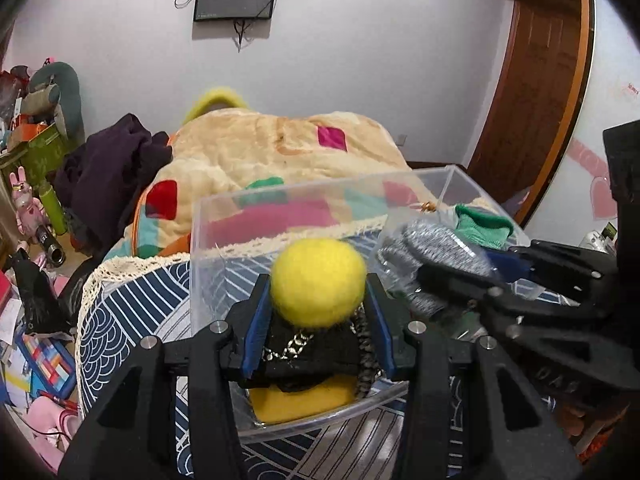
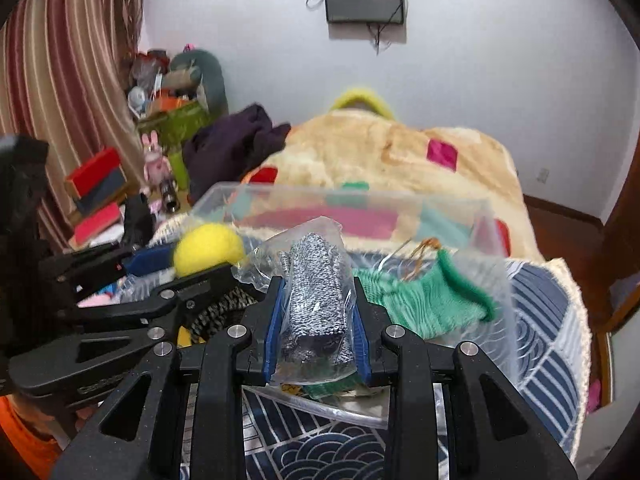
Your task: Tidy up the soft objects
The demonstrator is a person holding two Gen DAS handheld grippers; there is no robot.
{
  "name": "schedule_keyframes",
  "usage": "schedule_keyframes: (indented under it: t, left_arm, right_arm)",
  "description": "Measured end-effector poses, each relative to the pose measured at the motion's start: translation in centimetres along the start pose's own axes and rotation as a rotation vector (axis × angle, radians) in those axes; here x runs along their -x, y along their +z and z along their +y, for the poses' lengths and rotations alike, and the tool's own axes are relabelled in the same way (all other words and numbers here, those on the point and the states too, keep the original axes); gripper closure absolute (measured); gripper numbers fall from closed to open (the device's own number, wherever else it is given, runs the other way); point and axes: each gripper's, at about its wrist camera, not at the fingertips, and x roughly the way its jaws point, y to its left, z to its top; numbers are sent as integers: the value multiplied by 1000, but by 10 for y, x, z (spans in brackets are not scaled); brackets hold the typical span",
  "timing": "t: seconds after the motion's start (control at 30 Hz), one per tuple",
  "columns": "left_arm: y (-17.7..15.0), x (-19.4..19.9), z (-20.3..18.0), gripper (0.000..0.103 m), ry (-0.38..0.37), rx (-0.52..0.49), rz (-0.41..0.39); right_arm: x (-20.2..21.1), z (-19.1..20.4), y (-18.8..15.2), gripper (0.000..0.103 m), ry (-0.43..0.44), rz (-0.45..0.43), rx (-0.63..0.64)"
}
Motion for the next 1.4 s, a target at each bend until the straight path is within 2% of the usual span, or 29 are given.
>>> schedule_keyframes:
  t: [0.1, 0.23, 0.37, 0.43, 0.67, 0.73, 0.77, 0.8, 1.0, 1.13, 1.2, 1.3, 1.4]
  left_arm:
    - [-4, -4, 1, 58, -10, 7, 22]
    - [-8, 7, -1, 54, -16, 9, 9]
    - [-12, 28, -3, 53, -24, 2, -28]
    - [-13, 41, -5, 53, -31, 6, -48]
    - [-16, 98, -14, 53, -41, 8, -160]
    - [-18, 117, -17, 52, -44, 7, -199]
    - [-19, 125, -19, 52, -47, 6, -215]
    - [-21, 135, -21, 49, -49, 5, -236]
    - [-34, 177, -39, 30, -20, -38, -320]
    - [-42, 194, -48, 13, -6, -58, -360]
    - [-46, 200, -52, 8, -1, -62, -374]
    - [-51, 206, -57, 7, 6, -73, -384]
    - [-56, 209, -61, 3, 23, -79, -393]
  right_arm:
    - [3, 2, -3, 74, -3, 5, 17]
    - [14, 3, -4, 70, -22, 5, 37]
    - [26, -2, -4, 59, -24, -17, 29]
    - [37, -3, -4, 56, -18, -40, 20]
    - [95, -4, -2, 55, 5, -170, 7]
    - [114, -1, -4, 52, 13, -206, 15]
    - [122, 1, -5, 46, 14, -225, 19]
    - [131, 3, -7, 40, 11, -248, 24]
    - [167, 16, -23, 21, 6, -355, 49]
    - [176, 22, -29, 19, -17, -382, 67]
    - [180, 24, -35, 12, -17, -388, 59]
    - [182, 25, -42, 2, -25, -407, 45]
    - [181, 27, -47, 0, -43, -403, 50]
